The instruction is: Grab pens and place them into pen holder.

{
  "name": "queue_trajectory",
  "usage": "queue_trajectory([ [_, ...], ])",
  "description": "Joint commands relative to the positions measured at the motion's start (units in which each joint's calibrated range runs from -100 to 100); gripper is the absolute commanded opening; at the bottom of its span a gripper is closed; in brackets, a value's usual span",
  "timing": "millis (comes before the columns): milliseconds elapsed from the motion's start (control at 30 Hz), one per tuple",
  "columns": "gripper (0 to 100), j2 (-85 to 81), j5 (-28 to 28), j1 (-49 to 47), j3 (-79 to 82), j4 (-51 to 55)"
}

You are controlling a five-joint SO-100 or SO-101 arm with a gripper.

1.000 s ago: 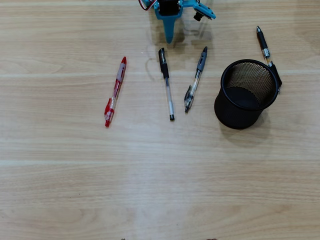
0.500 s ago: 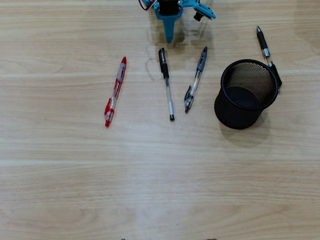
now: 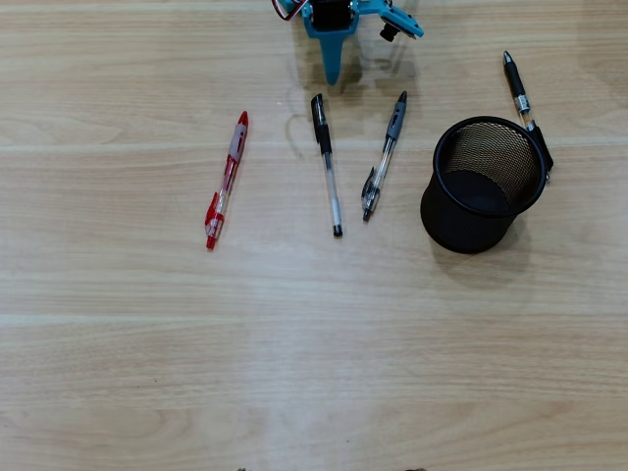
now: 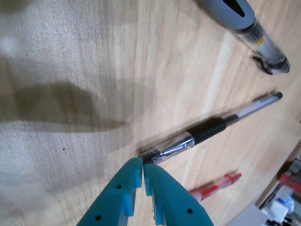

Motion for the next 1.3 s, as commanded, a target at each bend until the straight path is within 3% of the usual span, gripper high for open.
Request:
queue_trajectory([
  [0, 2, -0.3, 0.0, 0.1, -0.3, 0.8],
  [733, 2, 0.4, -0.1, -0.3, -1.2, -0.5],
  [867, 2, 11.0, -0.1, -2.2, -12.2, -7.6],
  [933, 2, 27.5, -0.6, -2.3, -28.3, -9.7],
  [1067, 2, 51.4, -8.4, 1.5, -54.7, -9.3],
  [1267, 9, 78.4, -26.3, 11.1, -80.6, -4.1],
])
